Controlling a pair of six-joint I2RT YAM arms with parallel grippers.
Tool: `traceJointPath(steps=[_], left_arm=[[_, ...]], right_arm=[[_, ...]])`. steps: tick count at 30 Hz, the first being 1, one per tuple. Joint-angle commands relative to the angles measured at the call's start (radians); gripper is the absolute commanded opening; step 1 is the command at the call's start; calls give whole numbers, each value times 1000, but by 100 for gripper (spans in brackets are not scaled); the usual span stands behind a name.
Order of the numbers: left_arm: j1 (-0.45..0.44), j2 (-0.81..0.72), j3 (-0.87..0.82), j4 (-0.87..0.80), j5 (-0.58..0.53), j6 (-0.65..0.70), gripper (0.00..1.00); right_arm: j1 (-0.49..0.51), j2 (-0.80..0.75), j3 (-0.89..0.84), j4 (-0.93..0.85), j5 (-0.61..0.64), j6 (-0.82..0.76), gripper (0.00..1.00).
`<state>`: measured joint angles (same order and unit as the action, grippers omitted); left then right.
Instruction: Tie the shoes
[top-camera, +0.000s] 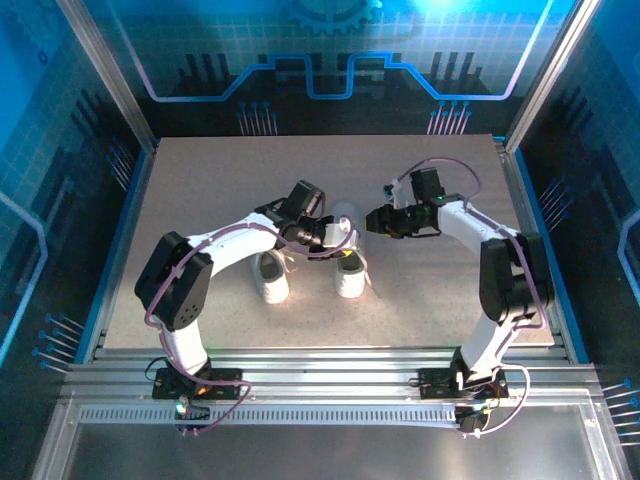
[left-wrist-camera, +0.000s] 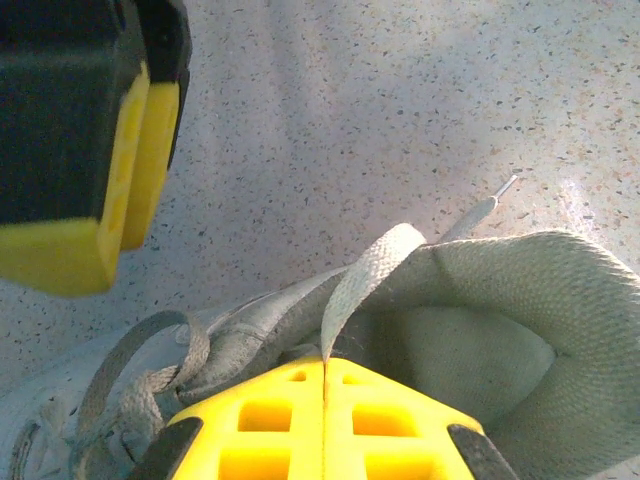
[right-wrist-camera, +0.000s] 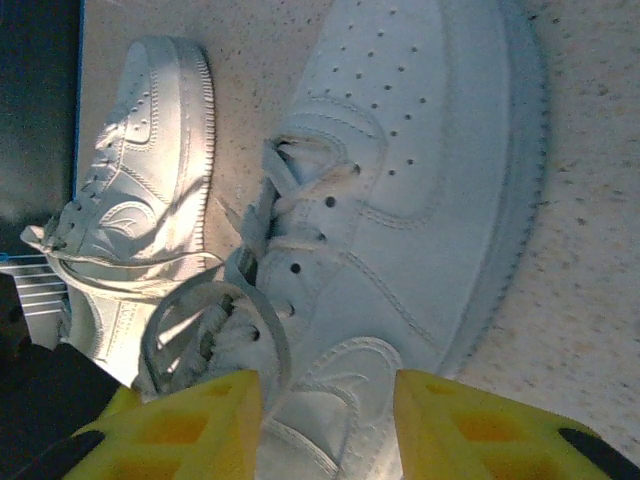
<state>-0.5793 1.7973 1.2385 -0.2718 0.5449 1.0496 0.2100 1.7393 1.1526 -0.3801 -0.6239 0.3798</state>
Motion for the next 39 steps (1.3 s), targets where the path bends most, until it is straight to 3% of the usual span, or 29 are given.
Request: traceJointPath(steps=[1, 12, 17, 25, 39], left_arm=[[-6, -46, -19, 4, 7, 21, 0], [-7, -55, -17, 7, 7, 16, 0], [-7, -62, -9, 7, 1, 6, 0], [-7, -59, 34, -20, -31, -11, 0], [-6, -3, 171, -113, -78, -79, 0]], right_arm=[[24, 28, 42, 17, -58, 41, 39], [51, 99, 72, 8, -88, 41, 38], [52, 106, 78, 6, -112, 36, 32], [54, 55, 58, 31, -110, 26, 0], [99, -80, 9, 84, 12, -137, 0]])
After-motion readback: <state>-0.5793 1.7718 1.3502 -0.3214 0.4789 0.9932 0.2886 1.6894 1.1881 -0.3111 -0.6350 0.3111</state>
